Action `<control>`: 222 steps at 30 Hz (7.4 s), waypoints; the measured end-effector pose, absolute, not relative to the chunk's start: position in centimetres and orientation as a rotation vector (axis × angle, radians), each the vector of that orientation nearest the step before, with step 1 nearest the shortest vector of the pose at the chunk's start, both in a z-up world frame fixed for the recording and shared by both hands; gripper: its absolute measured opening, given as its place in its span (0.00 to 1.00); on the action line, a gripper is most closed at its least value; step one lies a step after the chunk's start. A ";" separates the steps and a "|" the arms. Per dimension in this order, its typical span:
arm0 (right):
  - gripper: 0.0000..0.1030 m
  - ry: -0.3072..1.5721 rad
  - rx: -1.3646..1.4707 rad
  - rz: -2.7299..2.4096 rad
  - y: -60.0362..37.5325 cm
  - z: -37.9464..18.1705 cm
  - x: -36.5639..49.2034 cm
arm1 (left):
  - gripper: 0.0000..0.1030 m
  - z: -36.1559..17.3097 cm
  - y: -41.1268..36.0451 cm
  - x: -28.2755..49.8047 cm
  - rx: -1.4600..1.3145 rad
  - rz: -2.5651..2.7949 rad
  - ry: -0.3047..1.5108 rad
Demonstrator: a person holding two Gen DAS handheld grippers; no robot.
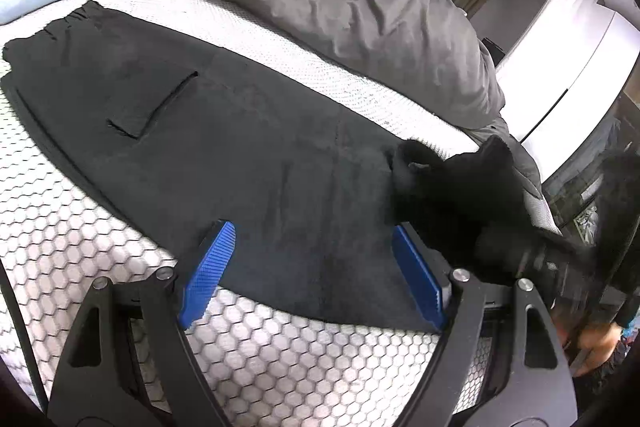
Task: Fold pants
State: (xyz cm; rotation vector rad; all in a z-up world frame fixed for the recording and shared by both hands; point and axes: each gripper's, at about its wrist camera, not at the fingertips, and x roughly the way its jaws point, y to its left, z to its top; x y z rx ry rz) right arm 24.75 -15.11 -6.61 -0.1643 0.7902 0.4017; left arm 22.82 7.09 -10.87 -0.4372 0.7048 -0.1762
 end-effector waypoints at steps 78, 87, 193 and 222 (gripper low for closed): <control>0.90 0.898 0.250 0.335 -33.3 -10.6 26.4 | 0.77 -2.5 -2.2 32.7 -0.272 -0.194 0.870; 0.89 0.880 0.323 0.323 -33.8 -11.5 21.6 | 0.80 -7.4 -14.4 29.5 0.029 -0.477 1.030; 0.32 0.726 -0.062 0.229 -27.3 -12.4 14.2 | 0.79 -5.6 -7.9 23.9 0.086 -0.406 0.825; 0.02 0.779 0.512 0.388 -37.4 -14.4 9.9 | 0.80 -6.0 -22.5 31.0 -0.014 -0.557 1.051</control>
